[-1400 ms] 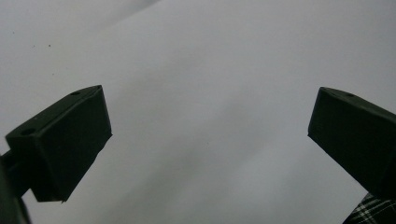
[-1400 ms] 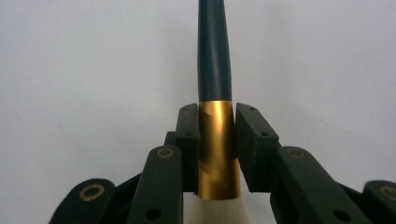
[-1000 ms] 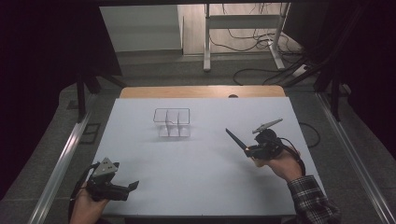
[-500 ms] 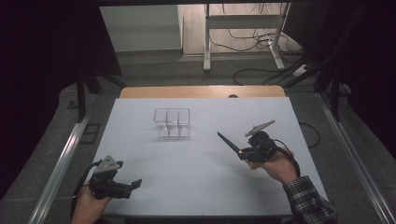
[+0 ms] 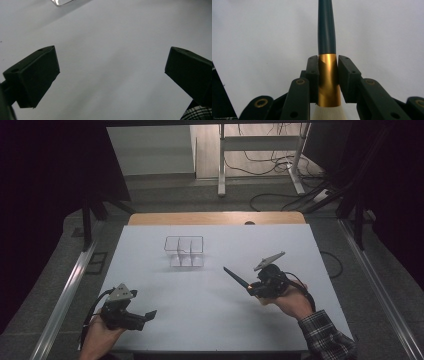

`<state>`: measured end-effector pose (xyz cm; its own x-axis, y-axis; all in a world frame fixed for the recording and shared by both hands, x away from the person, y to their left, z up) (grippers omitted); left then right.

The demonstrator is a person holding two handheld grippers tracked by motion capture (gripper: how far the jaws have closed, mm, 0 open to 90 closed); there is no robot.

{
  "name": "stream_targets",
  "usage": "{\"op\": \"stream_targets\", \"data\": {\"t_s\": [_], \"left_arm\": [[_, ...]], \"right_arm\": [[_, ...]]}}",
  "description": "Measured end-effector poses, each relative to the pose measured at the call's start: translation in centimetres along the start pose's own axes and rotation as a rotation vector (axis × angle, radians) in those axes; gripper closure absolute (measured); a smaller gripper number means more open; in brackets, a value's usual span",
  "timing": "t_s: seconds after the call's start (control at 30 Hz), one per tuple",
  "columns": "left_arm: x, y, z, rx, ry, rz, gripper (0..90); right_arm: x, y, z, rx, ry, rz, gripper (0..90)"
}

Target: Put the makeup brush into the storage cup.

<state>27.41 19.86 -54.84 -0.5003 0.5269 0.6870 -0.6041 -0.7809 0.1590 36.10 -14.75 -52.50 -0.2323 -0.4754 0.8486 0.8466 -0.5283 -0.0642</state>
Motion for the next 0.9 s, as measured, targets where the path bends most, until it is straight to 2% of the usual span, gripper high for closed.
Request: {"op": "stream_targets", "data": {"t_s": [0.13,0.33,0.9], "left_arm": [[-0.2,0.4,0.4,-0.015,0.005,-0.02,0.0],[-0.6,0.6,0.9,-0.048,0.004,-0.014,0.0],[-2.5,1.7,2.5,-0.133,0.012,-0.042,0.0]], "right_arm": [[-0.2,-0.7,0.3,0.016,-0.002,0.014,71.5],[-0.5,-1.5,0.5,0.027,-0.008,0.026,71.5],[-1.5,-3.7,1.2,0.07,-0.023,0.063,71.4]]}}
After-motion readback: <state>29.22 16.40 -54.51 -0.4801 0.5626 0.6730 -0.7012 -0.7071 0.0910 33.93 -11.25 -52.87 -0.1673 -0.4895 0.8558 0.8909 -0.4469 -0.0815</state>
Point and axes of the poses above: each handheld gripper's, and its own axes: x roughly backward along the jaws, z roughly out of its top, y roughly to its right, the point moved 9 cm from there along -x, roughly forward along the jaws, and after that the axes turned 4 degrees about x, right-handed, at the moved point
